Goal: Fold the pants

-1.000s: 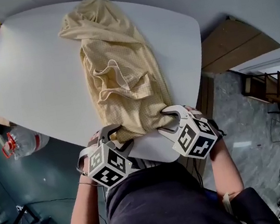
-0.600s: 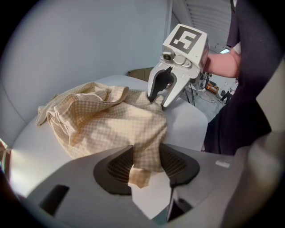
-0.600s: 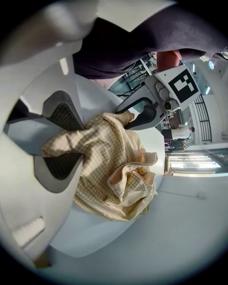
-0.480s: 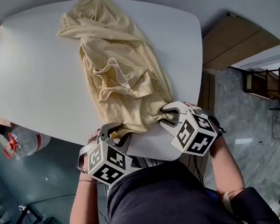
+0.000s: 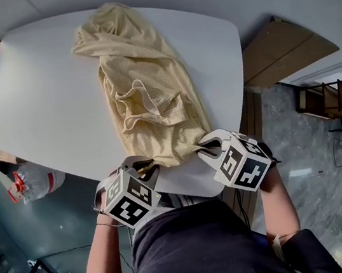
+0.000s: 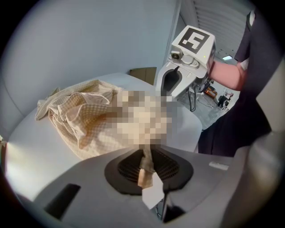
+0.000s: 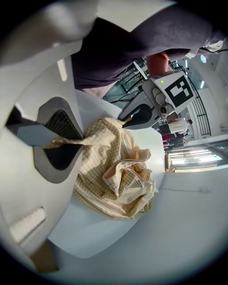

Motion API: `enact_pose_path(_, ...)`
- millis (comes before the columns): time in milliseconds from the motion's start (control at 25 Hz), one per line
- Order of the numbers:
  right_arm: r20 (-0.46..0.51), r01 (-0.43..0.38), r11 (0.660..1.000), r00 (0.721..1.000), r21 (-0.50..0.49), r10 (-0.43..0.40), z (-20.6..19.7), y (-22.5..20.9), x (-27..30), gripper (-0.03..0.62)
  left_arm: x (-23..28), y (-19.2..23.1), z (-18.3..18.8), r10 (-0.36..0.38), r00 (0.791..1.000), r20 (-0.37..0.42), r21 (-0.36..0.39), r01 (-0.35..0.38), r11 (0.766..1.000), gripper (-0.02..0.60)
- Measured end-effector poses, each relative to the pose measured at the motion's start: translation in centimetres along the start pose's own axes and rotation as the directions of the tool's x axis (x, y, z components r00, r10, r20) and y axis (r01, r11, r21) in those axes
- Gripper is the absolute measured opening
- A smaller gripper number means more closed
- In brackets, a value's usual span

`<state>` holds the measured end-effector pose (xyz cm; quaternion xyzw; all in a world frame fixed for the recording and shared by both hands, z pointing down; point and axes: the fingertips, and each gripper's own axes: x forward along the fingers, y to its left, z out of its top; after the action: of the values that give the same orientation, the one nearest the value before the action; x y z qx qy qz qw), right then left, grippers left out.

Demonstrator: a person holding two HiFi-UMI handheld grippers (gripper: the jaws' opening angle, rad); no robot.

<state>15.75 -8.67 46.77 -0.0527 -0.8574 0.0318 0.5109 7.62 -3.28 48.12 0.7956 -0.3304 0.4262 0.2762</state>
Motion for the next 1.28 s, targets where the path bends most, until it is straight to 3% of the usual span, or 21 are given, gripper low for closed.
enact_pose_path(240,-0.013,-0.072,0.997,0.997,0.021,0.072,0.3,2.7,-1.1,0.037,-1.6,-1.7,-0.7,-0.062,0.998,0.004,-0.014,0.062,0.998,0.055)
enact_pose_path(520,-0.036,-0.158,0.987,0.987,0.016,0.159,0.1,5.7,-1.1,0.037,-2.5,-3.4,-2.2,-0.073,0.997,-0.002,-0.055,0.073,0.996,0.054)
enact_pose_path(680,-0.035,-0.167,0.986,0.985,-0.007,0.167,0.4,8.1,-1.2,0.035,-3.6,-4.6,-3.6,-0.083,0.996,0.029,-0.078,0.085,0.993,0.054)
enact_pose_path(1000,-0.032,-0.093,0.994,0.995,0.065,0.096,2.1,13.2,-0.7,0.035,-6.3,-6.3,-7.3,-0.138,0.989,0.047,0.025,0.137,0.990,0.052)
enact_pose_path(1280,-0.032,-0.073,0.991,0.997,0.115,0.077,5.2,20.8,1.0,0.035,-10.9,-8.0,-13.4,-0.179,0.983,0.033,0.102,0.174,0.979,0.054)
